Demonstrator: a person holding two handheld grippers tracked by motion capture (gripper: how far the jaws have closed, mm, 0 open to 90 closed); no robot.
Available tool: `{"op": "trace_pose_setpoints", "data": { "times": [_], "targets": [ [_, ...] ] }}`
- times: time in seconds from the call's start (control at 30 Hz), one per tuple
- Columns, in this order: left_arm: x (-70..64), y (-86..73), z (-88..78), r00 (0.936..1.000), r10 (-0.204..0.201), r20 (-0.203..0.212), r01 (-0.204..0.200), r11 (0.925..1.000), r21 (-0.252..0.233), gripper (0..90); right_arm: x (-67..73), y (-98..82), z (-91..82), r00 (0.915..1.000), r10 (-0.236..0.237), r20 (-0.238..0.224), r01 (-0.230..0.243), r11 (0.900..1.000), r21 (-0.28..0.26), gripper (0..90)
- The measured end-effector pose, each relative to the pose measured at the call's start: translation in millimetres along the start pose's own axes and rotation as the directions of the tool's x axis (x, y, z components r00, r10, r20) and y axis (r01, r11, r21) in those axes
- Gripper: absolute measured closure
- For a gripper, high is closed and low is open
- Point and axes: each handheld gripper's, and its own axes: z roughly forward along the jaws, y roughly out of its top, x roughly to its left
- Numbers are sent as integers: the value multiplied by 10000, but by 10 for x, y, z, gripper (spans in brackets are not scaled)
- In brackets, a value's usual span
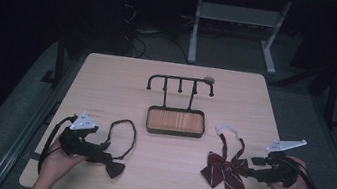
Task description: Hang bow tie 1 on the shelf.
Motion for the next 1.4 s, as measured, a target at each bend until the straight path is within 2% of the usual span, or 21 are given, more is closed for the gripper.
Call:
{"op": "trace_pose_setpoints", "data": {
  "times": [0.1,0.13,0.37,0.53,0.8,0.87,0.97,1.17,1.4],
  "targets": [
    [-9,7,18,10000,30,70,-31,10000,95,259,7,0,8,9999,-157,11,157,9999,-63,367],
    [-11,10,24,9999,74,107,-75,9999,126,259,24,7,3,10000,-14,2,14,10000,18,367],
    [-5,-1,41,9998,101,185,-105,9997,202,259,80,61,29,9999,-157,52,156,9997,176,370],
    [-17,3,44,9998,92,193,-95,9998,182,259,135,165,44,9989,-455,66,453,9984,324,371],
    [-16,12,47,9995,206,241,-211,9996,212,259,161,309,31,9984,-562,111,553,9964,644,379],
    [-21,10,40,9996,74,281,-78,9999,153,259,167,341,20,9979,-613,198,598,9960,660,379],
    [-17,16,31,9995,193,252,-197,9997,159,259,168,403,18,9974,-696,200,680,9952,709,391],
    [-29,10,43,9994,160,303,-165,9997,170,259,182,540,91,9962,-856,155,833,9897,1161,408],
    [-19,13,32,9993,207,295,-211,9997,141,259,143,719,153,9957,-910,195,874,9862,1409,433]
  ]
}}
